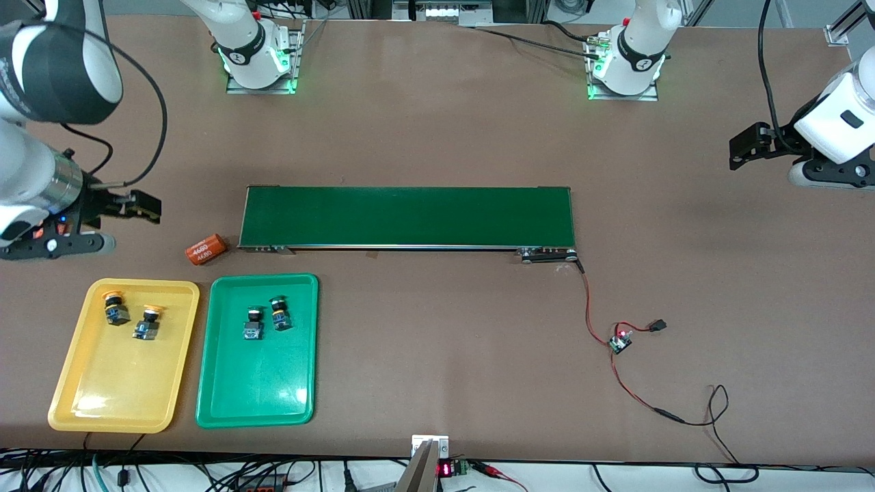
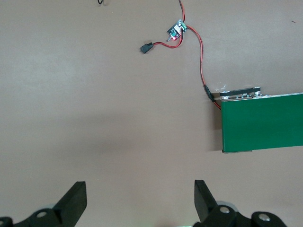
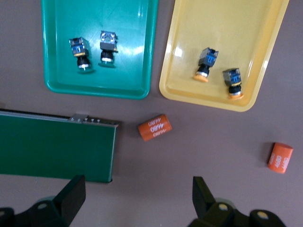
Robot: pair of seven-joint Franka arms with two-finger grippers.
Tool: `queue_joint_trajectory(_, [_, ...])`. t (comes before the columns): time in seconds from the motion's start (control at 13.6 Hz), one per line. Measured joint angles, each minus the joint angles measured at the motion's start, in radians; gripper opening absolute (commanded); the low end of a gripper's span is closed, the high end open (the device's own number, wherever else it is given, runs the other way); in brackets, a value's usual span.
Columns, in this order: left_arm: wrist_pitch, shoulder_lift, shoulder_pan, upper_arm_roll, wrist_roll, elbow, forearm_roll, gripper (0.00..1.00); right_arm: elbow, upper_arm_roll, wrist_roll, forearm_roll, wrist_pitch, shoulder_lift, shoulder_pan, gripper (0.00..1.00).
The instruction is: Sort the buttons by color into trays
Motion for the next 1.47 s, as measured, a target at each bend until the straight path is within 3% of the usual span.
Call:
queue_joint_trajectory(0.59, [-0.002,-0.01,0.0,0.0,0.0,0.0,0.0,1.0,-0.029,0.007,0.005,0.094,0.015,-0.014,0.002,1.0])
queue_joint_trajectory(1.47, [-0.032,-0.01,0.027,0.007,0.0,0.0,0.002,1.0,-0.03,0.007,0.006,0.127,0.032,-0.012,0.005,1.0])
